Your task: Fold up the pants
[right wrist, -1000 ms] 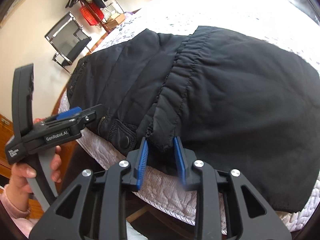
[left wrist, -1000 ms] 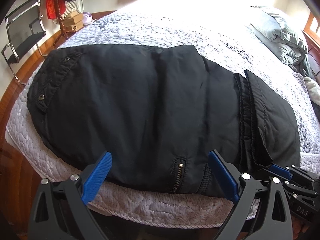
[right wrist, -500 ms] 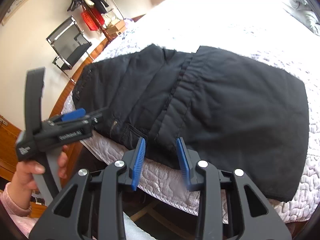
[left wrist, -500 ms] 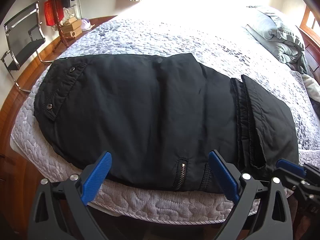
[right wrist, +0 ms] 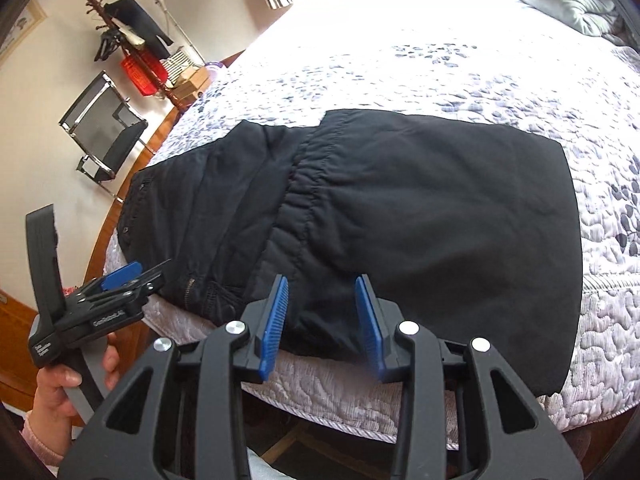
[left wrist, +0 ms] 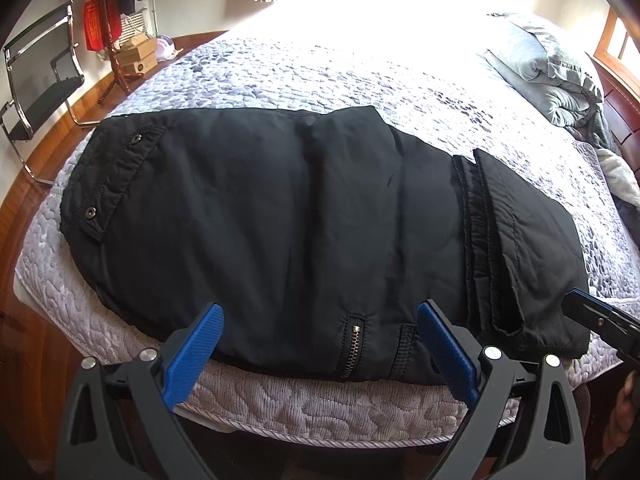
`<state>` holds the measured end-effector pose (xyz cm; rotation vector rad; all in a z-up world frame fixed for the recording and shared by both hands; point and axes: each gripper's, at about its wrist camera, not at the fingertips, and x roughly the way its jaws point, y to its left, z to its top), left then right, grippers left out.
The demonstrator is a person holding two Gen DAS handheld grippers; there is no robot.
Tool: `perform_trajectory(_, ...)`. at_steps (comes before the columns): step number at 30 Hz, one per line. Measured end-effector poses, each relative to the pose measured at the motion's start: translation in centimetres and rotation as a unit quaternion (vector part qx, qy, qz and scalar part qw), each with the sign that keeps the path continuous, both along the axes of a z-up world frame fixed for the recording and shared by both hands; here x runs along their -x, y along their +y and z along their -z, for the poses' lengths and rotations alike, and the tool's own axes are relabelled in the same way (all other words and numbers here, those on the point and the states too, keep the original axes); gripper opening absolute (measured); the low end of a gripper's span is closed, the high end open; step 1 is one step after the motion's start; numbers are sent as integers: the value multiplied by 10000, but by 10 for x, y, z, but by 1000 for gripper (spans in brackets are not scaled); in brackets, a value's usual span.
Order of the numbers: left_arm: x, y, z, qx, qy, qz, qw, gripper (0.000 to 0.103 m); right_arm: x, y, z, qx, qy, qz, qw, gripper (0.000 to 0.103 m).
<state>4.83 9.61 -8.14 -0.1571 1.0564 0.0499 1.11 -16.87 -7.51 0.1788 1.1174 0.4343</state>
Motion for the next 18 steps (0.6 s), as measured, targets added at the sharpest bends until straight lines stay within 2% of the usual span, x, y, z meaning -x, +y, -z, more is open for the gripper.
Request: perform_trajectory(18, -4, 12, 11, 221, 88, -90, 9997, 98, -6, 23, 40, 491, 282, -36, 9984, 37)
